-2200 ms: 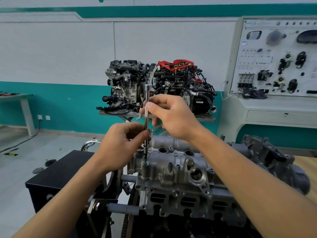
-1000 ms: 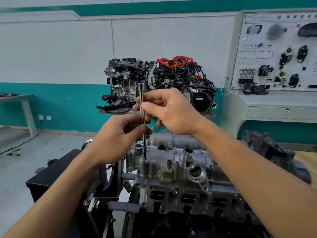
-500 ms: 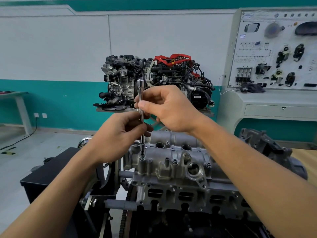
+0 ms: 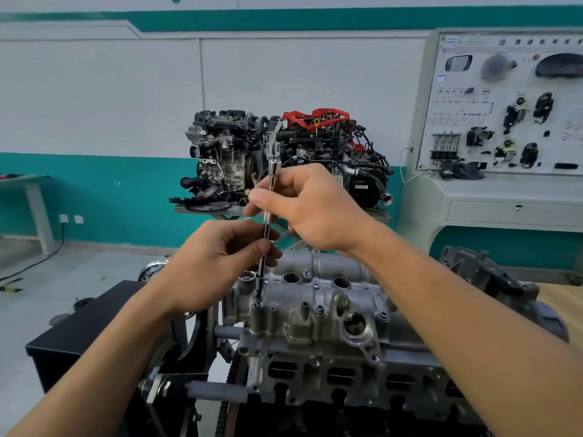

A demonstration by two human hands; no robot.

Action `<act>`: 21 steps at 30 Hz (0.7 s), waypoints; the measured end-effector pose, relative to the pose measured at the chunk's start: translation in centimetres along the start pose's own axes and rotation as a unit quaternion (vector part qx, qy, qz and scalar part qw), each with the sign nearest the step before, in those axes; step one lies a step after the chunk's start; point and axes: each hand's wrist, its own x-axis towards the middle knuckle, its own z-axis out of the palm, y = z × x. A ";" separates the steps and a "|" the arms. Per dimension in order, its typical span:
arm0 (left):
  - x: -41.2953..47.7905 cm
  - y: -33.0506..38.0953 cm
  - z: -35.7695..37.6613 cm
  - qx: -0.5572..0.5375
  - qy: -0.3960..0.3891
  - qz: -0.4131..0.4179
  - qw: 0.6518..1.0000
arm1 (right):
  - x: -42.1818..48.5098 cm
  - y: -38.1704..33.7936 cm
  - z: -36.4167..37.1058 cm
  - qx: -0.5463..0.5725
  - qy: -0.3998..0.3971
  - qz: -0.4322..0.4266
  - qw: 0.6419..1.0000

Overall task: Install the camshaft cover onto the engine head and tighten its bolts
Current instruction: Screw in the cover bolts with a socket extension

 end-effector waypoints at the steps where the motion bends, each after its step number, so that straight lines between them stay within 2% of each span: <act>1: 0.0 0.0 0.2 -0.012 0.021 -0.005 1.000 | 0.0 0.1 0.1 -0.008 0.011 -0.004 1.000; 5: -0.1 -0.1 0.9 -0.001 0.140 -0.017 0.990 | 0.3 0.5 0.5 -0.007 0.062 -0.017 0.998; 7: -0.2 -0.3 0.9 0.014 0.129 -0.007 0.991 | 0.4 0.5 0.4 0.000 0.048 -0.007 0.999; 11: -0.4 -0.4 0.0 0.041 0.034 0.010 0.999 | 0.3 0.3 -0.6 0.016 -0.039 0.034 0.999; 13: -0.4 -0.2 -0.1 0.047 0.015 0.010 0.999 | 0.2 0.3 -0.5 0.012 -0.043 0.039 0.998; 15: -0.3 -0.2 0.2 0.050 0.049 0.012 0.997 | 0.3 0.3 0.0 -0.006 -0.002 0.030 1.000; 18: -0.4 -0.1 0.6 0.041 0.147 -0.003 0.988 | 0.5 0.3 0.7 -0.070 0.054 0.005 0.996; 21: -0.4 -0.3 0.6 0.022 0.127 -0.004 0.992 | 0.5 0.0 0.4 -0.056 0.022 0.020 0.998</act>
